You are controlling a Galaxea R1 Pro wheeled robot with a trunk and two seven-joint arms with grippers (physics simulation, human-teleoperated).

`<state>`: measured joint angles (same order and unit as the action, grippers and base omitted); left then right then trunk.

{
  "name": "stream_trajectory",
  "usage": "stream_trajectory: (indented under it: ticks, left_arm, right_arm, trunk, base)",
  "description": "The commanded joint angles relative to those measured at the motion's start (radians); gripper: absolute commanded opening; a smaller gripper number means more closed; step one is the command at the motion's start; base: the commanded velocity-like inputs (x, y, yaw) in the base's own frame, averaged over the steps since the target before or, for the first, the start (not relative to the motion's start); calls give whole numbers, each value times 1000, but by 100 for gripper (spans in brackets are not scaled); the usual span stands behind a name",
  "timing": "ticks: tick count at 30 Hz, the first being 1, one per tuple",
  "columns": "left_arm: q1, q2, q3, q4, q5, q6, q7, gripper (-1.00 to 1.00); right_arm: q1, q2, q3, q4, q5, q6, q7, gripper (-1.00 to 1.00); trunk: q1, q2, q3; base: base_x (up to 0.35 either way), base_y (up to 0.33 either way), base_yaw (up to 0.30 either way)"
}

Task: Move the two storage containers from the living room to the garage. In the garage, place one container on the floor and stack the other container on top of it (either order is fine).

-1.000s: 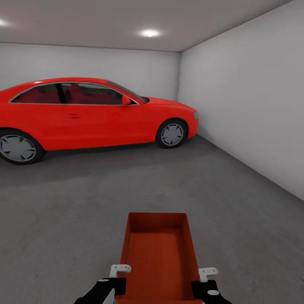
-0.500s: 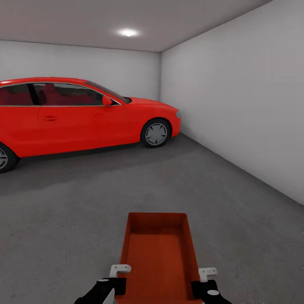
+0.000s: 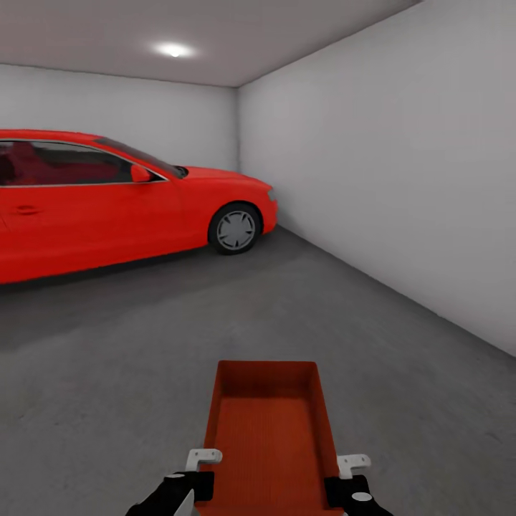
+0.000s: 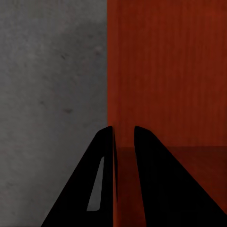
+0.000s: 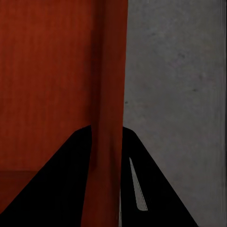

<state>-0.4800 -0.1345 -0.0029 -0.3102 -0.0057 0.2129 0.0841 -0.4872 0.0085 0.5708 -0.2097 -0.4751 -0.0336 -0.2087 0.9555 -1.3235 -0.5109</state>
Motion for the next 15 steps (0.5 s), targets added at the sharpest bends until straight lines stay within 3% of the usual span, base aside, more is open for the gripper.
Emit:
stream_trajectory:
  ticks: [1,15]
  left_arm:
    - [0,0,-2,-4,-13,-77,8,-100]
    - [0,0,-2,-4,-13,-76,8,-100]
  right_arm:
    - [-1,0,3,6,-25,-5,-19,-100]
    - [-1,0,3,6,-25,-5,-20,-100]
  trunk:
    - [1,0,-1]
    - [1,0,-1]
  base:
    - [323,0,-261]
    - [323,0,-261]
